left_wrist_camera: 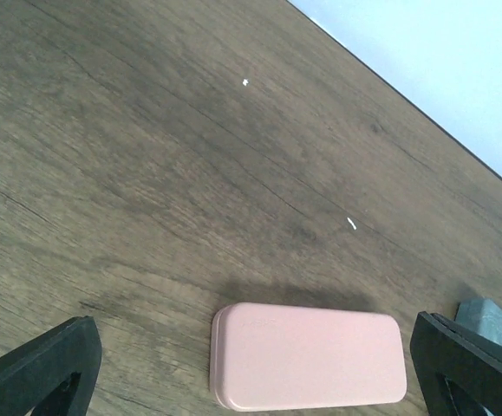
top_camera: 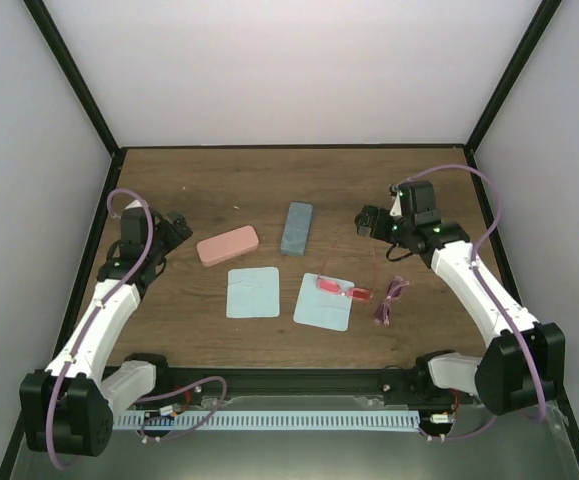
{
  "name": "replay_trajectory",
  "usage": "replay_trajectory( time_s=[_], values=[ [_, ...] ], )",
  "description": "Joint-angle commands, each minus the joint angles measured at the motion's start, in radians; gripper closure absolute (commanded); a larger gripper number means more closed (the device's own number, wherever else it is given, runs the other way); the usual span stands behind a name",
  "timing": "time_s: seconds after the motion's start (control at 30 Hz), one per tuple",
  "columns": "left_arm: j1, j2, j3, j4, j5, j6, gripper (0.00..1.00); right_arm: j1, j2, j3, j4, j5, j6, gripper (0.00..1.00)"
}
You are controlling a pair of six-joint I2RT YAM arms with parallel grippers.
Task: Organize the sunglasses
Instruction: Pick up the sunglasses case from the center of the board.
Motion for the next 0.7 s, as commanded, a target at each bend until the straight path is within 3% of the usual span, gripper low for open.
replay_trajectory(
  time_s=[0.0,0.33,0.53,0.67],
  values=[
    [-0.003,-0.016,-0.013,-0.014,-0.009,-0.007,0.0,0.001,0.015,0.069,-0.01,0.012,0.016,0.0],
    [-0.003,-0.009,-0.017,-0.02,-0.012,0.008,0.0,0.006,0.084,0.124,0.165,-0.371,0.159,0.02],
    [-0.003,-0.022,0.0,-0.058,-0.021,0.063,0.0,0.191,0.422,0.455,-0.025,-0.126,0.108,0.0],
    [-0.003,-0.02,0.037,-0.103,-0.022,0.095,0.0,0.245,0.64,0.665,-0.189,0.013,0.116,0.0]
  ],
)
